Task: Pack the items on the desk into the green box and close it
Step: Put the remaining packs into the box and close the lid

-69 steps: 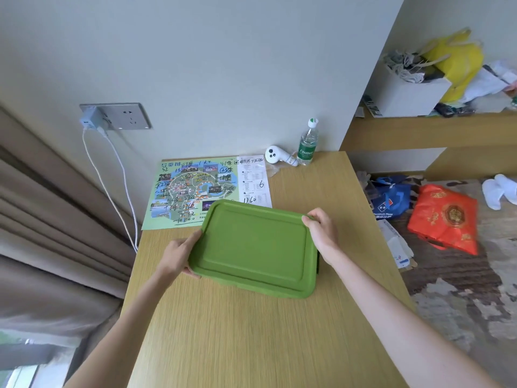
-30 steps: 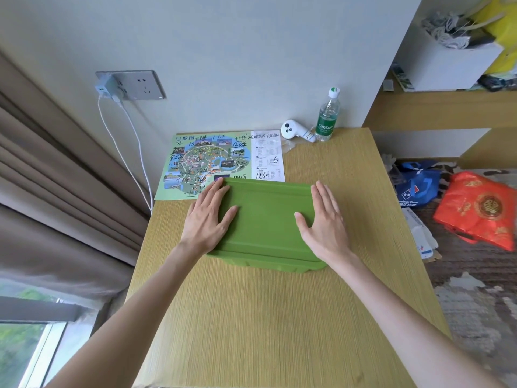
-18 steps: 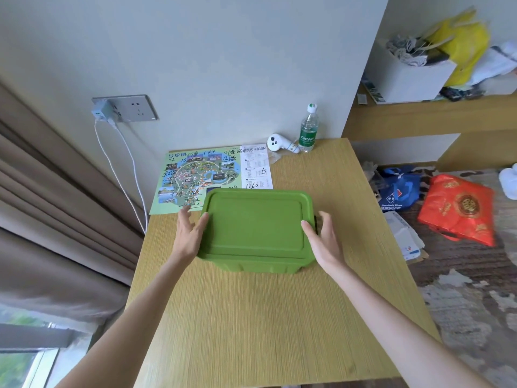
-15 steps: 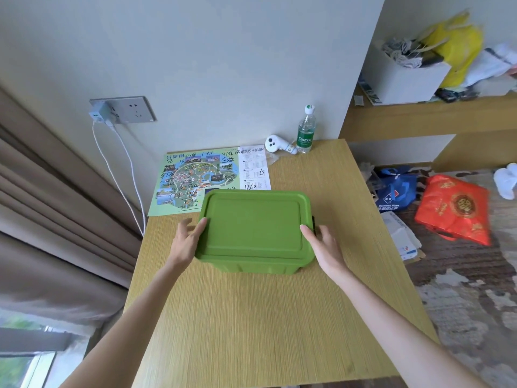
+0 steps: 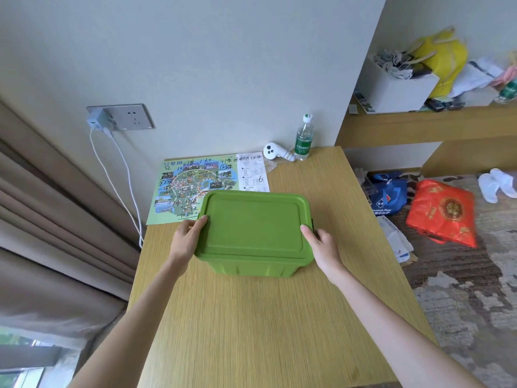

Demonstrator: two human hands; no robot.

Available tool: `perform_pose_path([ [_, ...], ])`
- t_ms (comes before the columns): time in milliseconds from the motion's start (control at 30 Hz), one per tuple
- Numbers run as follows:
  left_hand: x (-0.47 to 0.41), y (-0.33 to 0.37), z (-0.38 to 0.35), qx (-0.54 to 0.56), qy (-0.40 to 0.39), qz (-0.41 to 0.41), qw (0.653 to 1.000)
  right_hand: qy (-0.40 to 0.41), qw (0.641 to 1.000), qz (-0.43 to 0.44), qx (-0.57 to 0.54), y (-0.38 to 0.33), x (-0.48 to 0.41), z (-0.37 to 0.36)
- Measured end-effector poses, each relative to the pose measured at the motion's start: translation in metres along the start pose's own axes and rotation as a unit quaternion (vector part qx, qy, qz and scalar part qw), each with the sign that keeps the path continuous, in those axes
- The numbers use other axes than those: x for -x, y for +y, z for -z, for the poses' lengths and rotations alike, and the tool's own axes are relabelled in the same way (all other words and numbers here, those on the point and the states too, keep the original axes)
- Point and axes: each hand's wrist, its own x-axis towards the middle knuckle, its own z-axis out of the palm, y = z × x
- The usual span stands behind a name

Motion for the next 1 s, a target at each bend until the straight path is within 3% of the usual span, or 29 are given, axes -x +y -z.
perform_pose_path([
  [567, -0.149, 0.072, 0.094, 0.051, 0.080, 0.005, 0.996, -0.036, 0.997, 0.066, 0.017, -0.134, -0.138, -0.110],
  [1000, -0.294, 0.066, 0.142, 0.069, 0.108, 0.036, 0.991, -0.060, 0.995, 0.071, 0.026, -0.175, -0.255, -0.213],
])
